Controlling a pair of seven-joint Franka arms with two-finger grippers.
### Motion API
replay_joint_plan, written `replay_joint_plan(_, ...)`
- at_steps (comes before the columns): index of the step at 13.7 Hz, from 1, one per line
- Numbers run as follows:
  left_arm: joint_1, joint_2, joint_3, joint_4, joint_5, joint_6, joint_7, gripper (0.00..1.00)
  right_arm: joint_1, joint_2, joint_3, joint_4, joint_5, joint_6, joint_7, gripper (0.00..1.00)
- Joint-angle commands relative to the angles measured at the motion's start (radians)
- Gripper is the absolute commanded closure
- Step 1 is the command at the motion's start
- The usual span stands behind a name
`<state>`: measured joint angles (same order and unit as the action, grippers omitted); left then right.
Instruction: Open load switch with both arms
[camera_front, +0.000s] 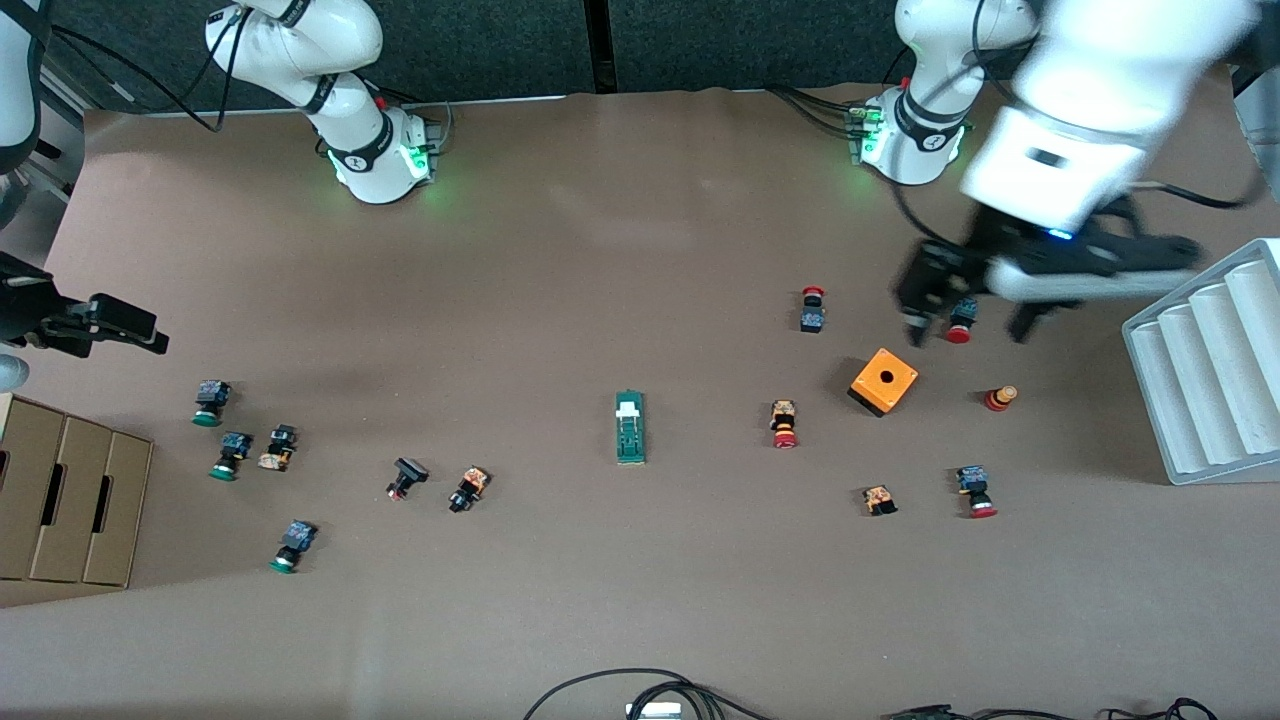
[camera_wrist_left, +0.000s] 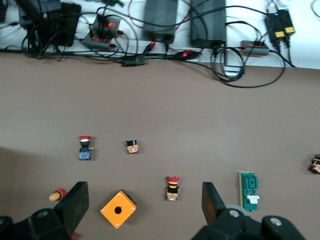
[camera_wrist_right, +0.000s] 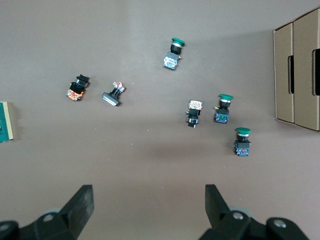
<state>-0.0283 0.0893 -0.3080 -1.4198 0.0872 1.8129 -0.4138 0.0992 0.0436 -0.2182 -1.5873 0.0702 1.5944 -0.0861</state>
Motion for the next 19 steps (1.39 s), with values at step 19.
replay_joint_plan(19, 0.041, 0.076, 0.265, 0.010, -0.136, -0.213, 0.368, 0.00, 0.004, 0.005, -0.001, 0.007, -0.024, -0.002, 0.002, 0.01)
